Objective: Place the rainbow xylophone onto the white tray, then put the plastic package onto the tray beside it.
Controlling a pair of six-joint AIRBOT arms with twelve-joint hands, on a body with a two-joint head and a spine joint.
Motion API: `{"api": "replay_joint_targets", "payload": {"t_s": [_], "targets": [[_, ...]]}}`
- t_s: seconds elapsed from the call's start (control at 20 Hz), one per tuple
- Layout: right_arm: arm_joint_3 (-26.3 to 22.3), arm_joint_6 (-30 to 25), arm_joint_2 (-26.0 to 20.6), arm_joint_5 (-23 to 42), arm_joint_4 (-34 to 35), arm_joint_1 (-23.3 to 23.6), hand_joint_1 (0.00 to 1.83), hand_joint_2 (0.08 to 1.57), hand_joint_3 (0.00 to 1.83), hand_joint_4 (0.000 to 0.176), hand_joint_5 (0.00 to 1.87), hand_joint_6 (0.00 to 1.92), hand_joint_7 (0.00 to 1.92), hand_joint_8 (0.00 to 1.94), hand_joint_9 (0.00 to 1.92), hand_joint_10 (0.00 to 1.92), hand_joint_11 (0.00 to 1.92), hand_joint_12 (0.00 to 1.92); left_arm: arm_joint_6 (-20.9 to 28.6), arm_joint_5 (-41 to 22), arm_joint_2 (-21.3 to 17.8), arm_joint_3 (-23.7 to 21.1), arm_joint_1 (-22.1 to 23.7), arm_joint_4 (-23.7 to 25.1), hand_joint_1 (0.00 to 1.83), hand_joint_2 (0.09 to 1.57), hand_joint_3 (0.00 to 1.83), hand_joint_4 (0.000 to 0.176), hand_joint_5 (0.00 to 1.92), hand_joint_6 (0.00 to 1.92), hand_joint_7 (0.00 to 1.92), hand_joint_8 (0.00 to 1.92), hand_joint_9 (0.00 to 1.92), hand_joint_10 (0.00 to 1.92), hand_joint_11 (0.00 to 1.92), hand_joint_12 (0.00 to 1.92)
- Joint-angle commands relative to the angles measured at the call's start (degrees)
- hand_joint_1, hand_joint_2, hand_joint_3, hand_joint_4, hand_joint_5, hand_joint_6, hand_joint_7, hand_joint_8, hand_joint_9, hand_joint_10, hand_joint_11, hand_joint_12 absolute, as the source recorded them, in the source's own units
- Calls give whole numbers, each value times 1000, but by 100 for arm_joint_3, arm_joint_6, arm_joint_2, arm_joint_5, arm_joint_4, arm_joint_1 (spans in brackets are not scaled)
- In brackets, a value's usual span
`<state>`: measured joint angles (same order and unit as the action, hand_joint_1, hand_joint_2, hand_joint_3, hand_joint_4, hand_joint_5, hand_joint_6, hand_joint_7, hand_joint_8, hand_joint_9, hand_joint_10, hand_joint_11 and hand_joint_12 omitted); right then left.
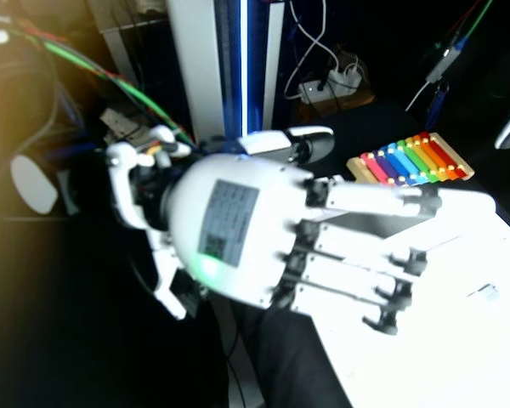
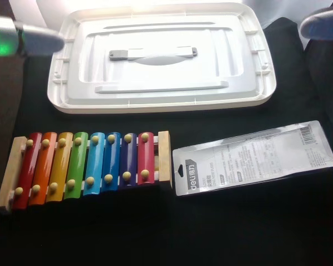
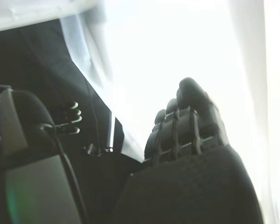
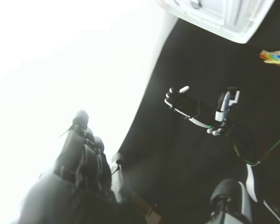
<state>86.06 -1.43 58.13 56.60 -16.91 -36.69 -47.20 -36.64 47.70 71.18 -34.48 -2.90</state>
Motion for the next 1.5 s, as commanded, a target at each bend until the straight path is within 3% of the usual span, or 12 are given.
{"api": "replay_joint_targets", "payload": {"t_s": [0.0, 0.15, 0.25, 0.35, 0.45, 0.5, 0.65, 0.85, 1.15, 1.25, 1.35, 1.45], "targets": [[31, -44, -24, 592, 312, 61, 659, 772, 12, 73, 286, 12, 107, 2, 46, 5, 0, 30, 9, -659, -20, 21, 109, -3, 548, 946, 3, 9, 80, 1, 216, 2, 260, 19, 0, 931], [31, -48, -9, 592, 298, 61, 637, 796, 14, 84, 300, 11, 137, 10, 55, 6, 12, 33, 61, -337, -37, -33, 344, 487, 566, 928, 0, 47, 48, 0, 242, 8, 276, 13, 15, 918], [31, -54, 6, 592, 291, 61, 612, 809, 14, 84, 298, 7, 161, 15, 76, 12, 47, 47, 527, -127, -63, -55, 563, 1253, 597, 920, 0, 13, 19, 1, 228, 1, 272, 6, 0, 952], [32, -60, 6, 592, 272, 61, 627, 818, 13, 75, 290, 2, 151, 7, 68, 6, 27, 37, 1302, 60, -113, -62, 799, 2188, 584, 881, 0, 18, 0, 0, 156, 5, 218, 4, 0, 795], [32, -67, 7, 592, 254, 61, 590, 833, 14, 68, 286, 1, 150, 5, 66, 4, 43, 43, 2049, 293, -188, -131, 1099, 3250, 622, 841, 0, 0, 0, 0, 131, 0, 192, 0, 0, 655], [32, -67, 8, 592, 254, 61, 589, 826, 8, 69, 297, 5, 164, 9, 80, 9, 71, 55, 2205, 292, -241, -207, 1118, 3495, 643, 834, 0, 0, 0, 0, 141, 4, 198, 3, 0, 649], [51, -67, 9, 592, 235, 61, 574, 829, 6, 47, 301, 4, 170, 7, 95, 11, 95, 65, 2503, 264, -491, -560, 1128, 4198, 583, 763, 0, 0, 0, 0, 121, 2, 170, 1, 0, 616], [67, -67, 9, 592, 231, 61, 520, 803, 0, 28, 276, 0, 159, 0, 84, 2, 81, 62, 3523, 254, -681, -827, 1157, 5467, 552, 682, 0, 0, 0, 0, 125, 3, 168, 6, 0, 602], [89, -67, 9, 592, 229, 61, 515, 803, 0, 51, 271, 3, 162, 0, 135, 13, 141, 104, 4478, 381, -736, -1002, 1154, 6684, 561, 699, 0, 0, 0, 0, 119, 2, 200, 3, 49, 580], [88, -67, 9, 592, 229, 61, 496, 790, 0, 56, 266, 1, 167, 2, 142, 12, 161, 120, 4515, 425, -683, -1016, 1044, 6716, 501, 681, 0, 0, 0, 0, 83, 2, 162, 0, 20, 584], [88, -67, 9, 592, 229, 61, 494, 794, 0, 44, 263, 0, 177, 3, 140, 8, 141, 120, 4515, 436, -603, -1003, 800, 6624, 579, 661, 0, 0, 0, 0, 92, 6, 167, 2, 1, 579], [88, -67, 8, 592, 204, 61, 507, 788, 0, 65, 271, 3, 180, 3, 131, 2, 114, 114, 4516, 484, -528, -982, 621, 6628, 596, 663, 0, 0, 0, 0, 48, 1, 124, 3, 0, 399]]}}
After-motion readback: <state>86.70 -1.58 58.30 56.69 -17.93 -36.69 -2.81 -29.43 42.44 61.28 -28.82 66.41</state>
